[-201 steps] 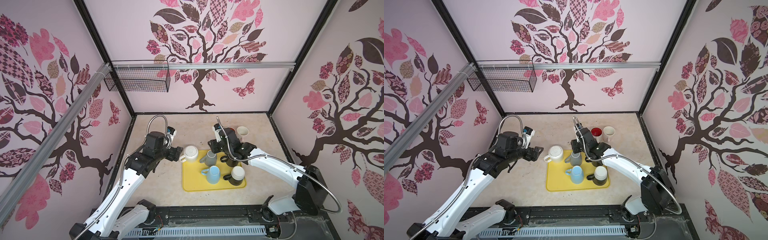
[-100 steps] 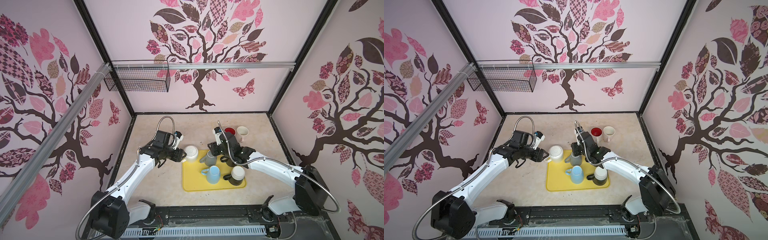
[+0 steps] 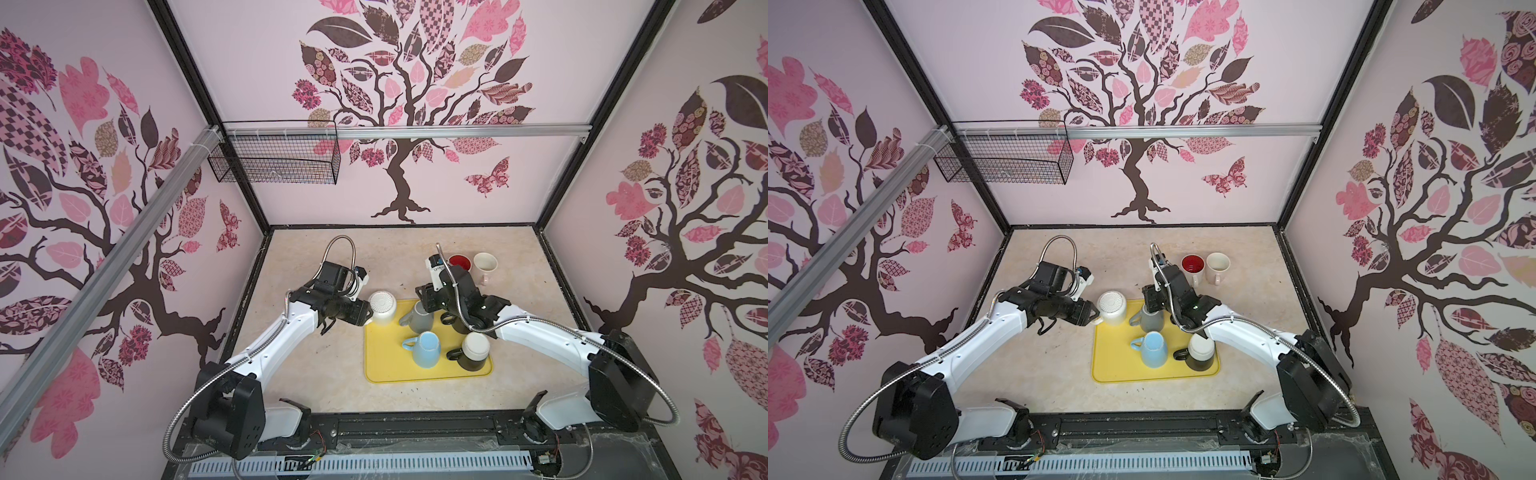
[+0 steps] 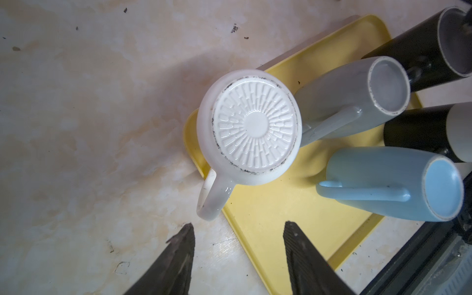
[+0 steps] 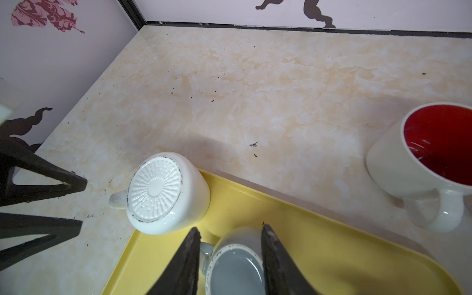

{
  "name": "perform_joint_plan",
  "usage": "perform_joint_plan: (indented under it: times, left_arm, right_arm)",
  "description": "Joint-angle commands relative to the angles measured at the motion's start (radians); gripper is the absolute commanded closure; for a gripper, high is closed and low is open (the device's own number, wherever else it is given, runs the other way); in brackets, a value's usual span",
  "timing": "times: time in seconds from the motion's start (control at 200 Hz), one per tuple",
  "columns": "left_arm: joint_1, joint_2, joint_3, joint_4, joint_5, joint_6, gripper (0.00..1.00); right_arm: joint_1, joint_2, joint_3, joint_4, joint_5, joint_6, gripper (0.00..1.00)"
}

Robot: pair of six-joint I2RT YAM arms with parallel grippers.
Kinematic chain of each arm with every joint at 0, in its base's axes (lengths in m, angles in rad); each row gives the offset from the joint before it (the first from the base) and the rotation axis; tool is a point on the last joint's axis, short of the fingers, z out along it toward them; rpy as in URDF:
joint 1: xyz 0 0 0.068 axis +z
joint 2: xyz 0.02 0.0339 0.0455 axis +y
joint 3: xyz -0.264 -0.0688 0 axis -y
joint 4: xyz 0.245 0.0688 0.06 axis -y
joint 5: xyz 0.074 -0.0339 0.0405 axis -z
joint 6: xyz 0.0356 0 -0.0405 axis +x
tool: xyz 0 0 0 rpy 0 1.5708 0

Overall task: Turn the mug right side up
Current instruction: Pick up the mug from the tray.

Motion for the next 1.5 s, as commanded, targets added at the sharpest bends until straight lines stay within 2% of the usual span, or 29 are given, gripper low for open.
perform_joint_plan:
  times: [0.0, 0.535, 0.615, 0.765, 0.91, 1.495]
  left_arm:
    - [-0.003, 0.021, 0.018, 0.005, -0.028, 0.008, 0.4]
    - [-0.016, 0.117, 0.032, 0.027, -0.017, 0.001, 0.39]
    - [-0.017, 0.133, 0.042, 0.02, -0.012, -0.002, 0.4]
    - [-0.026, 0.145, 0.051, 0.017, -0.003, -0.005, 0.5]
    - [-0.048, 0.15, 0.053, 0.011, -0.006, 0.0, 0.56]
    - [-0.09, 0.192, 0.083, -0.001, -0.168, 0.0, 0.58]
  right_arm:
    - [0.006, -0.026, 0.003, 0.026, 0.0, -0.009, 0.58]
    - [0.006, -0.027, -0.002, 0.03, -0.006, -0.015, 0.58]
    - [0.005, -0.027, 0.001, 0.029, -0.009, -0.014, 0.58]
    - [0.007, -0.028, 0.0, 0.03, -0.008, -0.015, 0.58]
    - [0.006, -0.028, -0.002, 0.029, -0.002, -0.017, 0.58]
    - [0.007, -0.034, 0.0, 0.025, 0.005, -0.021, 0.58]
